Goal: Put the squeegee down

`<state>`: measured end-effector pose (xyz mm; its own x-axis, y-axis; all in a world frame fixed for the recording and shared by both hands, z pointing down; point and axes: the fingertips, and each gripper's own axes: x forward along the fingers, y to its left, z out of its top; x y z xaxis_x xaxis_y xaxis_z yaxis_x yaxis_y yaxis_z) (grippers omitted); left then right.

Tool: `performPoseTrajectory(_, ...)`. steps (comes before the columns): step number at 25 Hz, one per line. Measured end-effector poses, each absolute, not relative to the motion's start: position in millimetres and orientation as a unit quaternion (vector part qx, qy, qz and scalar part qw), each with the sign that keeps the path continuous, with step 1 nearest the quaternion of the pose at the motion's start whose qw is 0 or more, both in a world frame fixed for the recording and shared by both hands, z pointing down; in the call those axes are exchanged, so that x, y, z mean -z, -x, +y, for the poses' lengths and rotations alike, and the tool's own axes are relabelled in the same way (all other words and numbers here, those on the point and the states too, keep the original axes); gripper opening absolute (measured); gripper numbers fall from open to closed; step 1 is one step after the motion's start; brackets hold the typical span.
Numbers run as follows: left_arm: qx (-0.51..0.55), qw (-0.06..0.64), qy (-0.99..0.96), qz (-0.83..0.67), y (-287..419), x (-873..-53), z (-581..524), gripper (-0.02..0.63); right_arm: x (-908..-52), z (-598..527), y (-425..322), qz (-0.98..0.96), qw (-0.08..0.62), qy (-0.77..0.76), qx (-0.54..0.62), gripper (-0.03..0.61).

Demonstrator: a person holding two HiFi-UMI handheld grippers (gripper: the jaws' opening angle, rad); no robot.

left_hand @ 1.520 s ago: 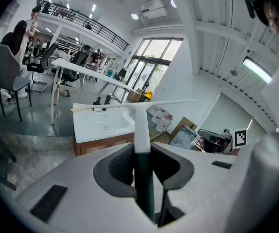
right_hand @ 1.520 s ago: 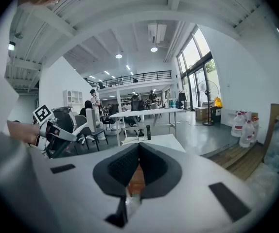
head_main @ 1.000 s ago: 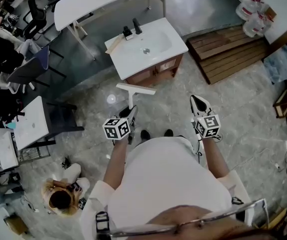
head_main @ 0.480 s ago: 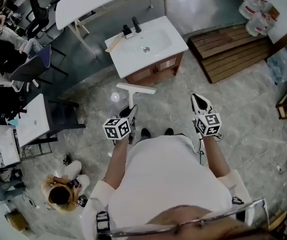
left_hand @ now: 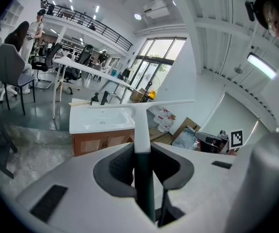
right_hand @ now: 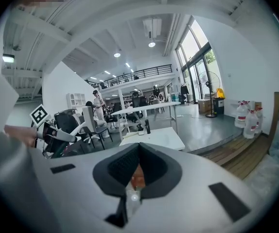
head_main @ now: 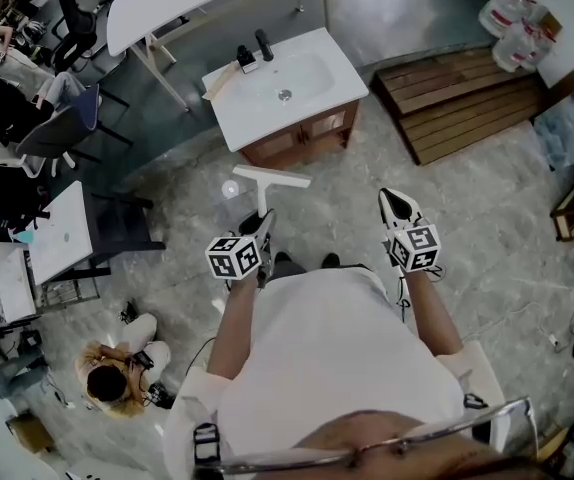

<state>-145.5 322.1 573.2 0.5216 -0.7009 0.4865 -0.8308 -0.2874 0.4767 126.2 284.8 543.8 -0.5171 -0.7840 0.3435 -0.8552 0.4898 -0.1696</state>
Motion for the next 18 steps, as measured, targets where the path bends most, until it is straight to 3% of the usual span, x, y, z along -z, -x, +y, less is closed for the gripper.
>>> performPoseTrajectory(18, -0.083, 0.363, -0.791, -0.485, 129.1, -579.8, 301.1, 0.087, -551.5, 263.3, -138.1, -0.858, 0.119, -0.471, -0.164, 0.006)
